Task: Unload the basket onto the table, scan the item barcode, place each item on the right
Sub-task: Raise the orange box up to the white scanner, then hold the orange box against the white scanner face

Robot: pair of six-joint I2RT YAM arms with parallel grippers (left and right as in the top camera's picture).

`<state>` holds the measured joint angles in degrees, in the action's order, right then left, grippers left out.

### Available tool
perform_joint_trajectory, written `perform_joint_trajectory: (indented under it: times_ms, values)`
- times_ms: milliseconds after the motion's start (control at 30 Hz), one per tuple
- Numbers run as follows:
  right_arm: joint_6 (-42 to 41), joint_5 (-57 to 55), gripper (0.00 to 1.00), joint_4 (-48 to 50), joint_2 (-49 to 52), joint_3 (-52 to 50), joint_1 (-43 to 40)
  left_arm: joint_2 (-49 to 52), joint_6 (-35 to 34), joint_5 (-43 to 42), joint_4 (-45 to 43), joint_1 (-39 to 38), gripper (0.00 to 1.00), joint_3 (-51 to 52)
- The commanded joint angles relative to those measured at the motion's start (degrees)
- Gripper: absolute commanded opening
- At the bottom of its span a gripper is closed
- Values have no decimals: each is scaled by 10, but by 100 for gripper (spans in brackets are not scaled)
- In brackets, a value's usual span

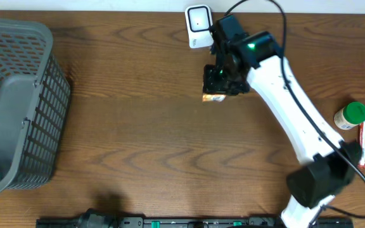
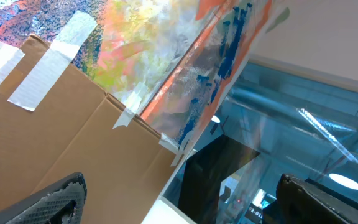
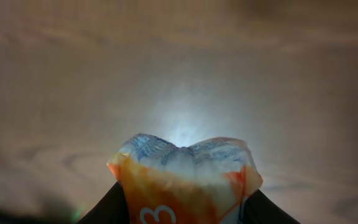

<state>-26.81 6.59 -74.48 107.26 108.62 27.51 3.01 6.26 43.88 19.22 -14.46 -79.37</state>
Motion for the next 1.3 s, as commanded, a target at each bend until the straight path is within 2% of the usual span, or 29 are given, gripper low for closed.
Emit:
perform_joint_trajectory:
  times_ms: [0, 233, 400, 567, 800, 1133, 1267]
  values:
    - [-10, -143, 24, 19, -35, 12, 24, -4, 10, 4, -2, 0, 98, 0]
    - [-5, -277, 31, 123, -36, 11, 65, -4, 10, 4, -2, 0, 98, 0]
    - [44, -316, 26, 242, -9, 11, 65, -4, 10, 4, -2, 0, 98, 0]
    - [97, -316, 33, 332, 36, 11, 52, -4, 10, 4, -2, 0, 98, 0]
    - [193, -316, 34, 493, 121, 11, 32, -4, 10, 4, -2, 0, 98, 0]
    - [203, -313, 38, 772, 229, 11, -16, -4, 10, 4, -2, 0, 98, 0]
    - [203, -265, 36, 853, 279, 11, -36, -4, 10, 3, -2, 0, 98, 0]
